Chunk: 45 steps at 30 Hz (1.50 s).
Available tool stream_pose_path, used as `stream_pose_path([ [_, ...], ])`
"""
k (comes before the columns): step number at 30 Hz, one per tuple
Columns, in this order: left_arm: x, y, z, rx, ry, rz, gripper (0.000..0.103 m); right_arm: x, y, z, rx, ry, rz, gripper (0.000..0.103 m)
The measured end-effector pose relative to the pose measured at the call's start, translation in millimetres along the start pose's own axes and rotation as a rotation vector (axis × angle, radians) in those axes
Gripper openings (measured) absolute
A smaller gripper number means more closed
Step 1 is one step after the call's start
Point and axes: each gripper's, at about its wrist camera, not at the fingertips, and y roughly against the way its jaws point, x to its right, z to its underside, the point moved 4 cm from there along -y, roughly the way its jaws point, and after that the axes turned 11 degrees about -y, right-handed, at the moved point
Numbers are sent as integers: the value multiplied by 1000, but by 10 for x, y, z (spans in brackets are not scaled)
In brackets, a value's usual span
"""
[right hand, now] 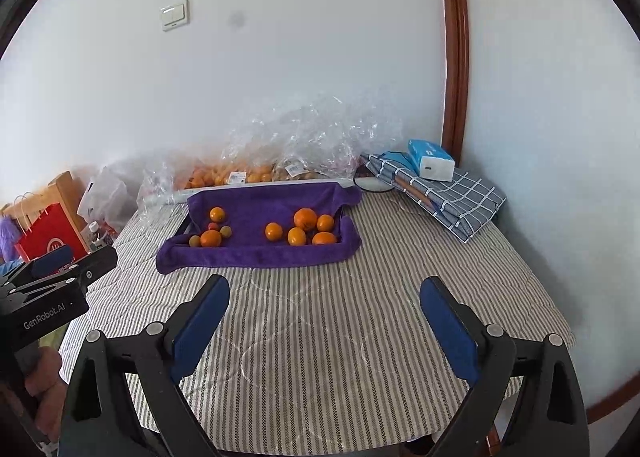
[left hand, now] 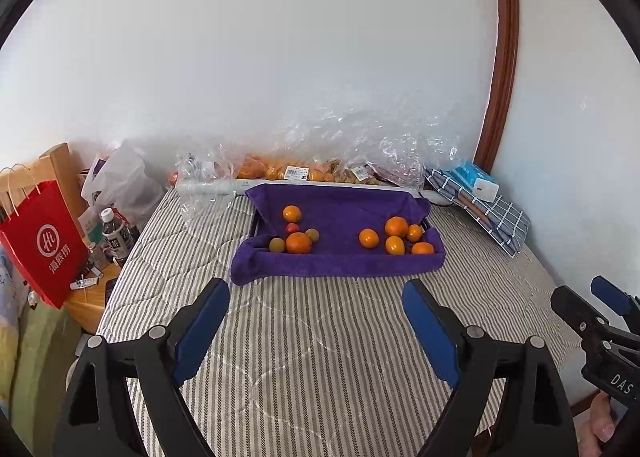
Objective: Organize fruits
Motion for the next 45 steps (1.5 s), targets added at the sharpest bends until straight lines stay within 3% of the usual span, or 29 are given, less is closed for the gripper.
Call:
stream_pose_path([
  [45,-68,40,-23,-7,9,-20,88,-87,16,13,-1,3,-12,95],
])
